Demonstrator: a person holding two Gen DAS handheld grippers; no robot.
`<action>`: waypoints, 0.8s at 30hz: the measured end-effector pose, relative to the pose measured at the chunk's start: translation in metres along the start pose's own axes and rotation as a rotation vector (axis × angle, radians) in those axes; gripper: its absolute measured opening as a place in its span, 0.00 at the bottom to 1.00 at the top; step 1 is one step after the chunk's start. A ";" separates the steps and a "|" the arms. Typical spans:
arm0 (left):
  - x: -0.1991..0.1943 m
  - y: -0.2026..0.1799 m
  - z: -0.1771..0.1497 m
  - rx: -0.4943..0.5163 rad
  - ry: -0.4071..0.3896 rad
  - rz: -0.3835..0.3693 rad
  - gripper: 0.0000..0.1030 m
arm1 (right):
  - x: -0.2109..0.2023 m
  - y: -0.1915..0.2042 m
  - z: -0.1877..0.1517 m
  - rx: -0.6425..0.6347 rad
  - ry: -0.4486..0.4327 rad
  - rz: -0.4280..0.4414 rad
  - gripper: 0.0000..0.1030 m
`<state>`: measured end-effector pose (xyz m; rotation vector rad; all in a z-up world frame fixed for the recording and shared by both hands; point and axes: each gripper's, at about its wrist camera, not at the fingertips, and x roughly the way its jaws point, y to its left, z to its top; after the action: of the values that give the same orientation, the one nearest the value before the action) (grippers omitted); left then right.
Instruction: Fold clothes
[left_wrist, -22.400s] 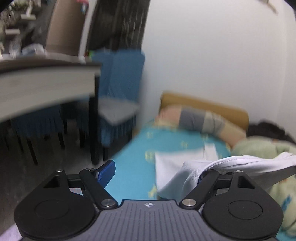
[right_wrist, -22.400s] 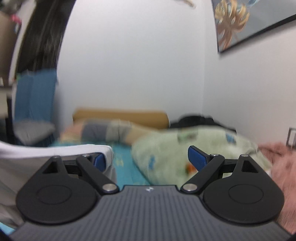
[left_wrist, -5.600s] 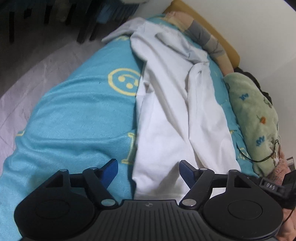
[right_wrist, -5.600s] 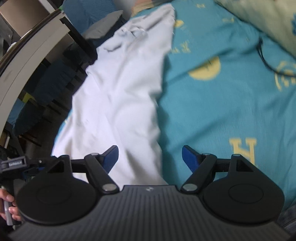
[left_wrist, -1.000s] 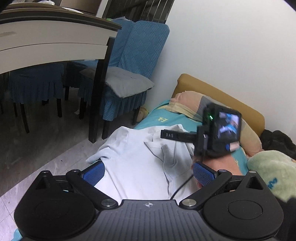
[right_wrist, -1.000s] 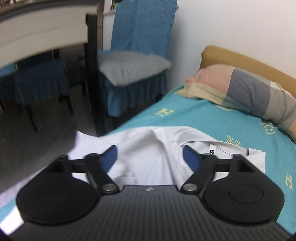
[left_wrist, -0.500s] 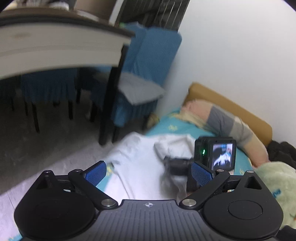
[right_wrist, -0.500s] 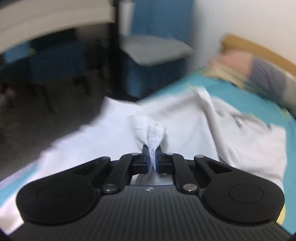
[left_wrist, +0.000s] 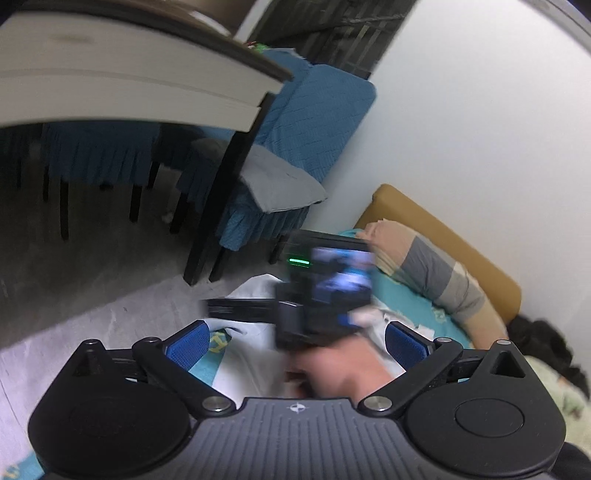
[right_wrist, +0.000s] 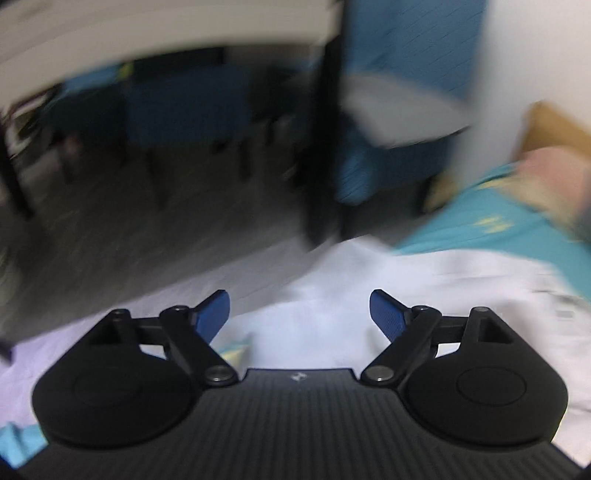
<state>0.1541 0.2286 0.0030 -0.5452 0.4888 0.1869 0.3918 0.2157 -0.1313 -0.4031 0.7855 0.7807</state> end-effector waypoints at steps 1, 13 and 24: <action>0.000 0.004 0.001 -0.013 -0.008 0.005 0.99 | 0.018 0.013 0.005 -0.057 0.061 0.018 0.82; 0.011 0.017 0.002 -0.051 -0.017 0.040 0.99 | 0.097 0.064 0.006 -0.408 0.208 -0.304 0.11; -0.003 -0.006 -0.015 0.048 -0.055 0.027 1.00 | -0.074 -0.031 -0.012 0.164 -0.418 -0.509 0.11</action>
<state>0.1474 0.2148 -0.0040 -0.4855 0.4463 0.2148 0.3753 0.1533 -0.0819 -0.2610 0.3257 0.3011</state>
